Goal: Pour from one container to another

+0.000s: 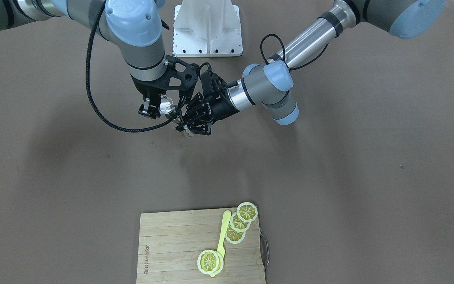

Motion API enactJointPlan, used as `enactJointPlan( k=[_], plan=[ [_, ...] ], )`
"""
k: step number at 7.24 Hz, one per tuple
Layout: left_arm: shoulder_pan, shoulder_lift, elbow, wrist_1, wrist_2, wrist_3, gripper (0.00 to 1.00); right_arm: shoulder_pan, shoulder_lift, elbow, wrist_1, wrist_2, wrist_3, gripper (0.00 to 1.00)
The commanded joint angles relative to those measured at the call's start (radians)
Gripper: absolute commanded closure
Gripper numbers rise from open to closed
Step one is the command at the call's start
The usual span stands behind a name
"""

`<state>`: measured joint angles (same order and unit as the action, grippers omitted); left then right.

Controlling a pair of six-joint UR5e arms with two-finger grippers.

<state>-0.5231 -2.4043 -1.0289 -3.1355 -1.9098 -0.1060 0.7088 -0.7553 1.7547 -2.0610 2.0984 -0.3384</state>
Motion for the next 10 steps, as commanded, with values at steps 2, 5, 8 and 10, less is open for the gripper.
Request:
enactJointPlan(
  k=[2,5,8,10],
  plan=[
    [0.0,0.001,0.0,0.0,0.0,0.0,1.0,0.0,0.017,-0.001,-0.056,0.0,-0.036,1.0],
    [0.002,0.007,-0.011,-0.002,0.014,-0.001,1.0,0.0,0.027,-0.004,-0.076,-0.001,-0.06,1.0],
    [0.012,0.001,-0.01,0.0,0.029,0.0,1.0,0.003,0.027,-0.007,-0.076,0.002,-0.12,1.0],
    [0.014,-0.002,-0.011,0.0,0.034,0.0,1.0,0.006,0.022,0.0,-0.074,0.002,-0.139,1.0]
  ],
)
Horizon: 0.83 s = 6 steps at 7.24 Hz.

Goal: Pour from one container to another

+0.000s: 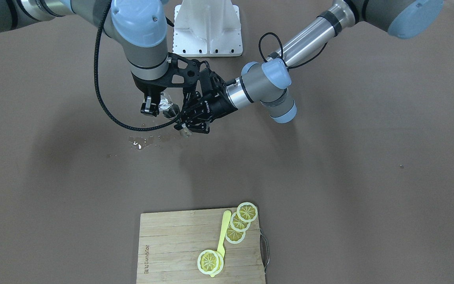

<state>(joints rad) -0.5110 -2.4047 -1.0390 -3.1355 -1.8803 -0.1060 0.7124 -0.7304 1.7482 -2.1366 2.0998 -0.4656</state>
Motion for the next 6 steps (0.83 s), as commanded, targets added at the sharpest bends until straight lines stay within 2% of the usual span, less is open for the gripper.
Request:
enactJointPlan(
  k=[1,2,4,6],
  plan=[
    [0.003,-0.001,-0.001,0.0,0.009,-0.001,1.0,0.019,-0.007,0.014,0.004,-0.003,-0.011,1.0],
    [0.003,-0.002,-0.001,-0.002,0.009,-0.001,1.0,0.024,-0.027,0.048,0.01,-0.006,-0.001,1.0],
    [0.003,-0.001,-0.003,-0.002,0.009,-0.001,1.0,0.033,-0.128,0.135,0.139,-0.033,0.098,1.0],
    [0.003,0.004,-0.006,-0.002,0.015,-0.001,1.0,0.048,-0.173,0.165,0.223,-0.043,0.201,1.0]
  ],
)
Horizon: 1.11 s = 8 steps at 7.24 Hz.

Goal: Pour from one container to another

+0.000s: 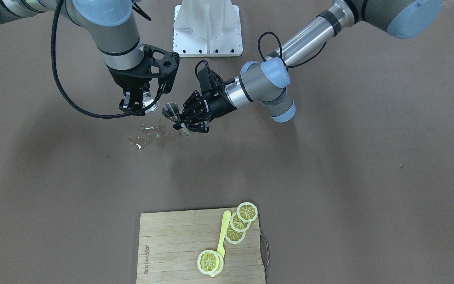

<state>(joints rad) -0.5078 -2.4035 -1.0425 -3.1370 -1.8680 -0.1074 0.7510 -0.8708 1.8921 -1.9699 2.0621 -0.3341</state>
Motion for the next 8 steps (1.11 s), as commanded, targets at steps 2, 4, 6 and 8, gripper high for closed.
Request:
enactJointPlan(
  k=[2,4,6,8],
  plan=[
    [-0.001,0.041,-0.045,0.0,0.003,0.0,1.0,0.033,-0.104,0.033,0.227,-0.011,0.18,1.0],
    [-0.006,0.081,-0.086,0.002,0.004,-0.002,1.0,0.056,-0.16,0.076,0.31,-0.037,0.324,1.0],
    [-0.011,0.099,-0.103,0.002,0.004,-0.003,1.0,0.054,-0.241,0.11,0.44,-0.132,0.451,1.0],
    [-0.017,0.136,-0.134,0.002,0.026,-0.003,1.0,0.054,-0.302,0.145,0.502,-0.164,0.582,1.0]
  ],
)
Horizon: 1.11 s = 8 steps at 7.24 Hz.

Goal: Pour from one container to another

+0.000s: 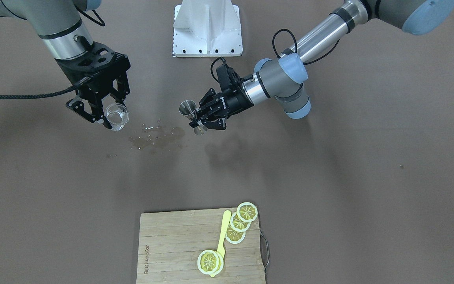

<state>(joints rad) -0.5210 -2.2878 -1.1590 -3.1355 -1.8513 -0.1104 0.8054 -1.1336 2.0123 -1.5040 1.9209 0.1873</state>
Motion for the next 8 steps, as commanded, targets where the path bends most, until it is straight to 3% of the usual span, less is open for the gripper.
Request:
enactJointPlan(
  k=[1,5,8],
  plan=[
    [-0.013,0.039,-0.028,0.0,0.009,0.0,1.0,0.0,-0.079,0.057,0.041,-0.023,0.092,1.0],
    [-0.068,0.149,-0.102,0.002,0.043,-0.002,1.0,0.014,-0.363,0.059,0.428,-0.02,0.104,1.0],
    [-0.099,0.236,-0.155,0.003,0.136,-0.009,1.0,0.04,-0.549,0.051,0.663,-0.014,0.109,1.0]
  ],
)
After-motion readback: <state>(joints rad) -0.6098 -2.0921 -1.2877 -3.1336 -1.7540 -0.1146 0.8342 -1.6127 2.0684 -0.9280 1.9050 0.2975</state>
